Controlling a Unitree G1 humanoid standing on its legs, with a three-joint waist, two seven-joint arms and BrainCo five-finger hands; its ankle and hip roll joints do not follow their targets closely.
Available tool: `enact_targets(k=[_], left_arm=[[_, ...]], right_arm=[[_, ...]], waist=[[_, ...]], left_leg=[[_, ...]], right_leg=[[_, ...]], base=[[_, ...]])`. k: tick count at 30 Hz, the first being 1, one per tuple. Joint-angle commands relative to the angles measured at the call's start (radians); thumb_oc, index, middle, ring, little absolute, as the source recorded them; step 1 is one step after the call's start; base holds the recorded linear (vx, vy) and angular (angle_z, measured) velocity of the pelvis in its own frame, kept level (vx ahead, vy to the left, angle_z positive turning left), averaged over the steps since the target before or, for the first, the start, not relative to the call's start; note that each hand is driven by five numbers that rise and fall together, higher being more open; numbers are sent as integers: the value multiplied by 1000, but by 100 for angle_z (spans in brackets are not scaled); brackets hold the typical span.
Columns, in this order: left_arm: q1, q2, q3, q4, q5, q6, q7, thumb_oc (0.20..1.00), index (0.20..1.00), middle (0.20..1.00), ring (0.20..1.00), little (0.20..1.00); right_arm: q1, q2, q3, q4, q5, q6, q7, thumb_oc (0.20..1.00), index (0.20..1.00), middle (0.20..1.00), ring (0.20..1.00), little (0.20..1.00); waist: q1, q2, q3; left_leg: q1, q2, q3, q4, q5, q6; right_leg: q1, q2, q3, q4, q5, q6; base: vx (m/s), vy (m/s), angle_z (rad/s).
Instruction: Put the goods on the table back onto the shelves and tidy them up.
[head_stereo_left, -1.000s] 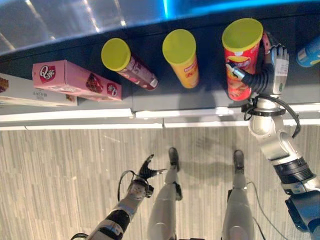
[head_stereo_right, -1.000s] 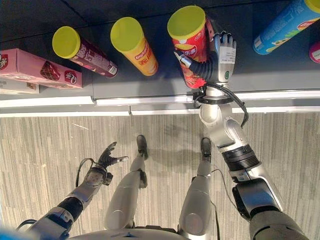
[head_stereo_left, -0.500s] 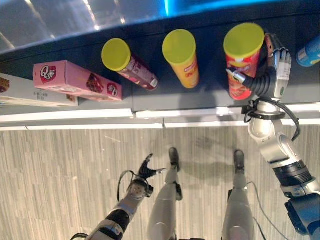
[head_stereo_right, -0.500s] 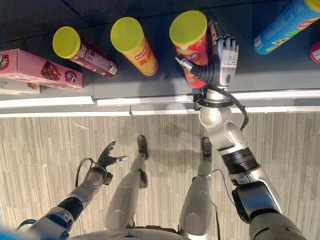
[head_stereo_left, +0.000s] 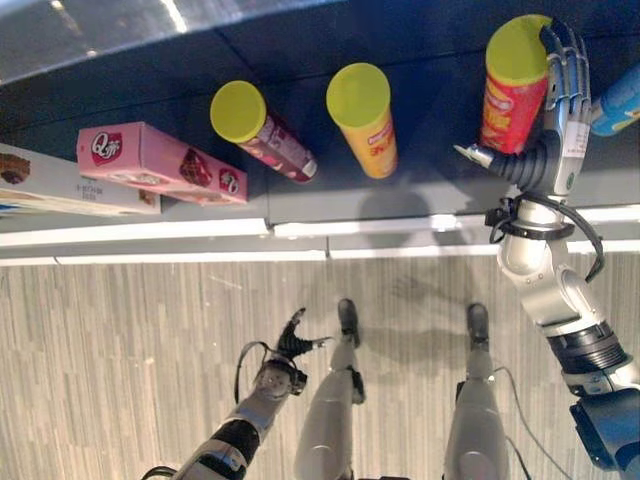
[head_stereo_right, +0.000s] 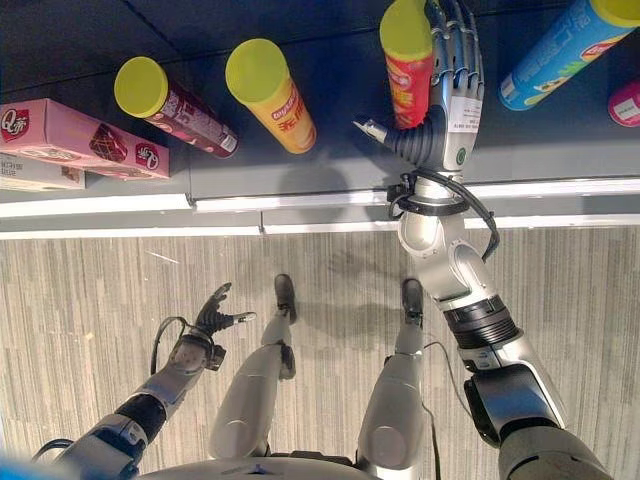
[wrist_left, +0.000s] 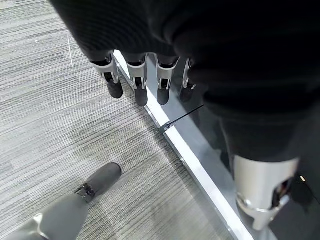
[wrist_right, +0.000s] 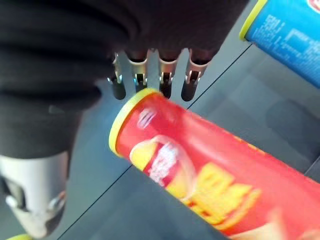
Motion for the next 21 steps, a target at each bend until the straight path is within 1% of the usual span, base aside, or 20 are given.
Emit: enact_targets(k=[1, 6, 11, 18, 20, 21], left_arm=[[14, -9, -33, 30, -34, 0, 15, 1000, 1000, 1000, 1000, 1000], [15, -11, -29, 39, -31, 5, 14, 1000, 1000, 1000, 1000, 1000], [24, -18, -14, 60, -21, 12, 11, 1000, 1000, 1000, 1000, 1000], [72, -10, 49, 104, 5, 25, -13, 1000, 1000, 1000, 1000, 1000], [79, -7, 59, 112, 10, 27, -13, 1000, 1000, 1000, 1000, 1000], [95, -3, 92, 132, 15, 31, -18, 1000, 1000, 1000, 1000, 1000]], right_arm=[[0, -5, -56, -75, 8, -48, -20, 1000, 1000, 1000, 1000, 1000], [29, -4, -59, -99, 15, -59, -5, 1000, 1000, 1000, 1000, 1000], [123, -15, -60, -149, 36, -88, 46, 1000, 1000, 1000, 1000, 1000], [361, -91, -100, -251, 81, -145, 199, 1000, 1000, 1000, 1000, 1000], [396, -99, -115, -267, 89, -153, 220, 1000, 1000, 1000, 1000, 1000], [464, -116, -138, -271, 152, -173, 282, 1000, 1000, 1000, 1000, 1000]], waist=[[24, 3, -60], [19, -9, -71], [4, -38, -101], [-30, -88, -171], [-34, -93, -180], [-48, -105, -199]], left_leg=[[63, 25, -98, 4, -139, -48], [76, 25, -100, 4, -139, -47], [108, 28, -101, 4, -143, -48], [179, 33, -90, 4, -160, -49], [192, 33, -89, 4, -163, -48], [217, 34, -82, 4, -168, -48]], right_leg=[[-99, 13, 40, 72, -59, -34], [-78, 12, 33, 70, -62, -34], [-34, 13, 19, 63, -63, -32], [63, 10, -17, 36, -59, -28], [78, 12, -22, 32, -58, -27], [101, 14, -24, 32, -59, -26]], base=[[0, 0, 0], [0, 0, 2], [13, -8, 7], [61, 0, 3], [72, 19, -1], [108, 35, 1]])
